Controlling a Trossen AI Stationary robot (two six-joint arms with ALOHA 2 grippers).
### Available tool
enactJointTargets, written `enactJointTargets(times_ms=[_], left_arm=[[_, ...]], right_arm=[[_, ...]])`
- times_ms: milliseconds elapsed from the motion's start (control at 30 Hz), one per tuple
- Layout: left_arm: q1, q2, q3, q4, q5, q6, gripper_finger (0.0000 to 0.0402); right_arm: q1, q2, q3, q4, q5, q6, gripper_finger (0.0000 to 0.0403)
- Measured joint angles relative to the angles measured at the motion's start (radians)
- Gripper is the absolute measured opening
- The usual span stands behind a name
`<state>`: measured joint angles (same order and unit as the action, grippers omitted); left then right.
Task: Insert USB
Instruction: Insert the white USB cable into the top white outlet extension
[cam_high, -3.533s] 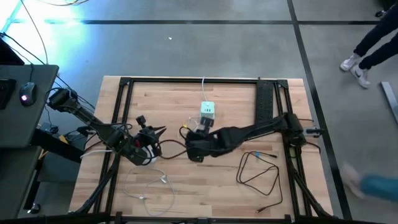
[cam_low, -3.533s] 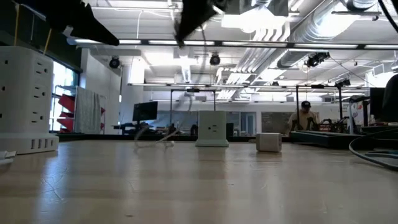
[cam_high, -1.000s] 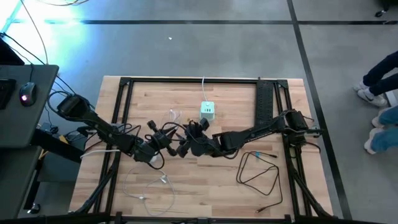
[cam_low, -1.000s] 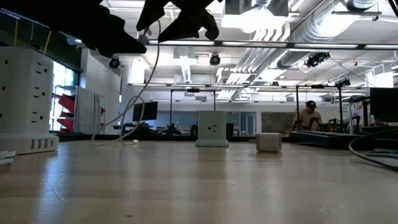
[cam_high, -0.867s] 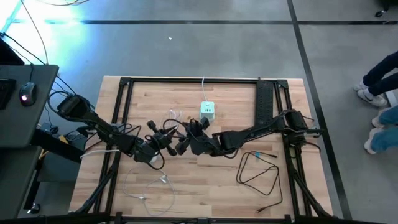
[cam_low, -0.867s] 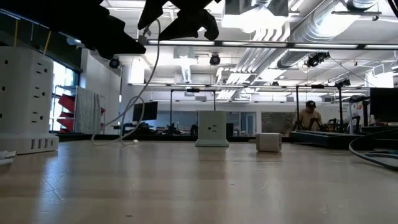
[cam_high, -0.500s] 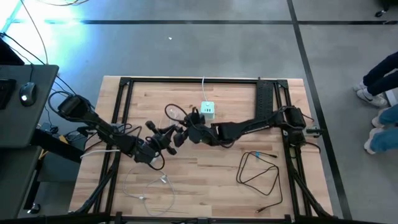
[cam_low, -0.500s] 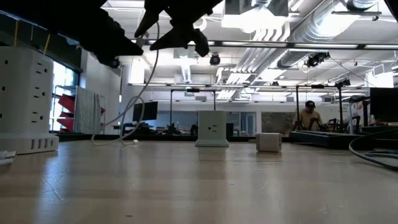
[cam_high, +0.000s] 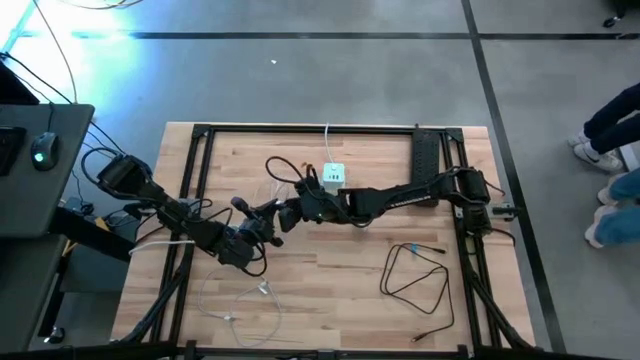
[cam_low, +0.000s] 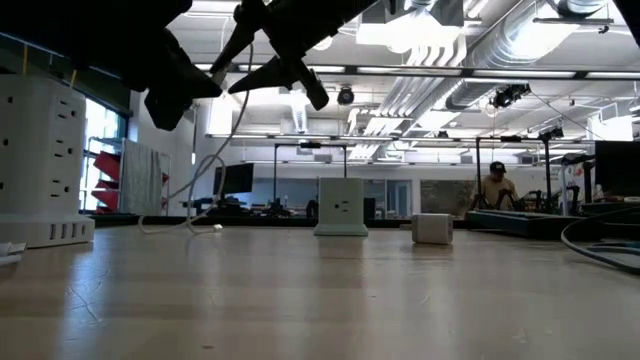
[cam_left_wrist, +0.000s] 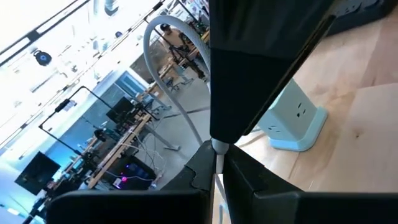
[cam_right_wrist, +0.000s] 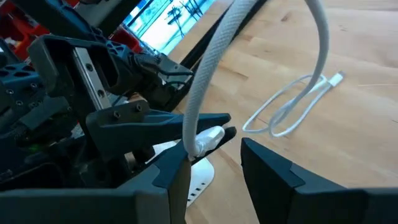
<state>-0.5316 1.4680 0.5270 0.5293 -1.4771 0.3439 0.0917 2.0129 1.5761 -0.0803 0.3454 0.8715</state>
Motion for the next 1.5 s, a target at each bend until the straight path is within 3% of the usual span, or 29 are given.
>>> enactJointTargets(times_ms=[667, 1033, 1233, 1500], left_arm=[[-0.009, 0.025, 0.000, -0.009, -0.013, 0.054, 0.0000], [-0.009, 0.026, 0.000, -0.012, -0.010, 0.061, 0.0000], [-0.009, 0.027, 0.000, -0.012, -0.013, 0.060, 0.0001], [-0.022, 0.027, 0.000, -0.006, 0.157, 0.059, 0.0036]], right_arm=[[-0.022, 0.000, -0.001, 0.033, -0.040, 0.071, 0.0118], [-0.025, 0.000, -0.001, 0.027, -0.082, 0.047, 0.0012], [-0.025, 0.000, -0.001, 0.019, -0.106, -0.010, 0.0002], [-0.021, -0.044, -0.001, -0.169, -0.116, -0.122, 0.0000]])
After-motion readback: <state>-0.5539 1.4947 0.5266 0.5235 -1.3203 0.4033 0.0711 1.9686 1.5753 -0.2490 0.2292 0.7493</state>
